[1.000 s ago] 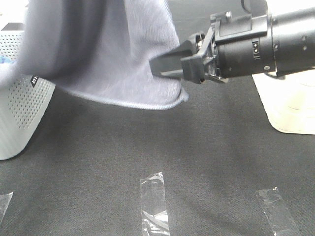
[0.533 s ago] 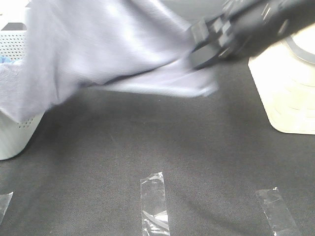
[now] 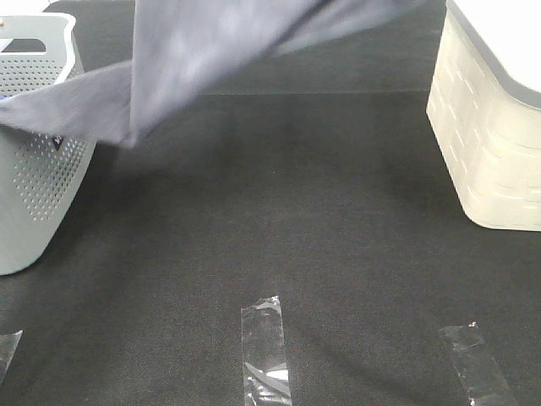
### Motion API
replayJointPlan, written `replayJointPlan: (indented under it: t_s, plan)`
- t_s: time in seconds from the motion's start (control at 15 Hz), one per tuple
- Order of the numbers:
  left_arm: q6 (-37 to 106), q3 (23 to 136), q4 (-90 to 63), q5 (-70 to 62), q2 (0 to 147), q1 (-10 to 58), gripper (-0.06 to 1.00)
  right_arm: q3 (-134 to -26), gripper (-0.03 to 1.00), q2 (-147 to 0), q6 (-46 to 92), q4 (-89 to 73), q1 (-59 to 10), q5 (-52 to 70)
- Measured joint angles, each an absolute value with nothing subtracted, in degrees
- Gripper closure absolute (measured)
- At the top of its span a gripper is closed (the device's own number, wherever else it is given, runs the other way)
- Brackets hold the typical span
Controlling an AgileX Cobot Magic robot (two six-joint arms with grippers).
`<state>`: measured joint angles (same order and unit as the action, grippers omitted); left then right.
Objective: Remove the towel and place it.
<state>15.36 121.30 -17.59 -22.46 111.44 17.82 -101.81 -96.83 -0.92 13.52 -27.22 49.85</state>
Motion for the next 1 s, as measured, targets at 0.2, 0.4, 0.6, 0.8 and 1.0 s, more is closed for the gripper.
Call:
replayJointPlan:
  t_s: [0.2,0.4,0.6,0.8,1.0]
  plan:
    - [15.36,121.3,-17.59,-3.67,111.44,17.82,0.94,-121.41,0.97,-103.3,-0.92,20.57,-27.22,50.31]
    - [15.36,121.3,-17.53,13.87,111.15,17.88,0.94,-136.54,0.97,-105.02,-0.97,23.95,-27.22,46.29]
    - [15.36,121.3,-15.93,14.44,110.87,17.88,0.94,-138.66,0.97,-105.02,-0.97,23.49,-27.22,47.04]
    - [15.36,121.3,-15.13,-6.19,110.81,17.88,0.94,-135.39,0.97,-105.02,-0.97,21.89,-27.22,56.55]
    - [15.36,121.3,-10.94,-29.16,110.81,17.88,0.94,-130.69,0.97,-105.2,-0.97,18.39,-27.22,66.58]
